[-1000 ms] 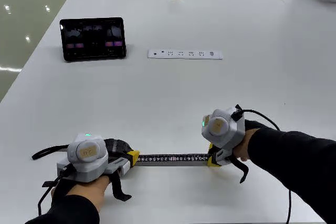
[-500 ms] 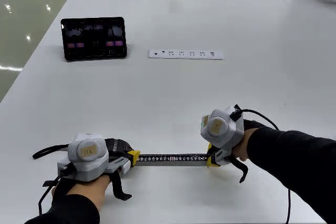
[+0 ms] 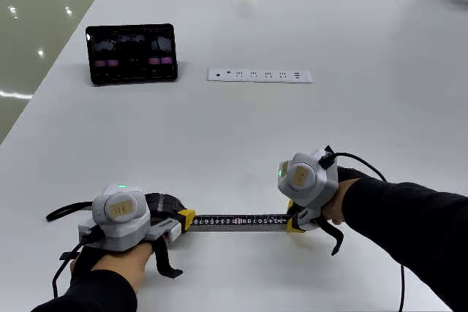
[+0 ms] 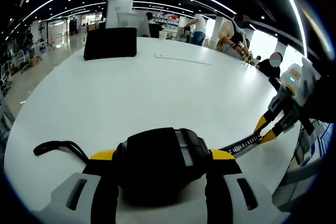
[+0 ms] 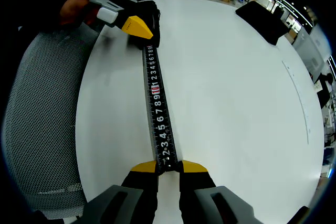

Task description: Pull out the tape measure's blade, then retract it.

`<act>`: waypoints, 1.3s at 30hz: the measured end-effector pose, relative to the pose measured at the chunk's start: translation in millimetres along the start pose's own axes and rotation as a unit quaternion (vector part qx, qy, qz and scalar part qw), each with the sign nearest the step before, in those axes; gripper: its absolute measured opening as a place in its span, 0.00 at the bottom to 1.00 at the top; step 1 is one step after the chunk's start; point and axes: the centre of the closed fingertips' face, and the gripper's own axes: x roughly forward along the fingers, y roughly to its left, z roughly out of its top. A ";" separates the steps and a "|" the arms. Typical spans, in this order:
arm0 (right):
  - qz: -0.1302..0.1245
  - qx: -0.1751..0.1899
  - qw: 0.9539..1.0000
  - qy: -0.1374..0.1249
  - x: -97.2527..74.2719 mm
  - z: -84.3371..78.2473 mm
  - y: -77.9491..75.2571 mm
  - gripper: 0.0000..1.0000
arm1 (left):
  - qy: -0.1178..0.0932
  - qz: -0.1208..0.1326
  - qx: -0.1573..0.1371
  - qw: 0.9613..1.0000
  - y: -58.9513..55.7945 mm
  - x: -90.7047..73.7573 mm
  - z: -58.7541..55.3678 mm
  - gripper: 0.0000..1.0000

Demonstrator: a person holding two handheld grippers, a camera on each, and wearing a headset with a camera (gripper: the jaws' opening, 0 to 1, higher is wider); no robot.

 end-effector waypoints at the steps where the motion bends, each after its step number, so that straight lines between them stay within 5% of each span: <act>1: 0.000 0.000 1.000 0.000 0.1 0.3 0.1 0.12 | 0.000 0.000 -0.001 1.000 0.1 -0.1 -0.1 0.62; 39: 0.003 -0.001 1.000 0.002 2.9 13.1 0.1 0.12 | 0.007 -0.003 0.000 1.000 1.1 1.4 -0.7 0.63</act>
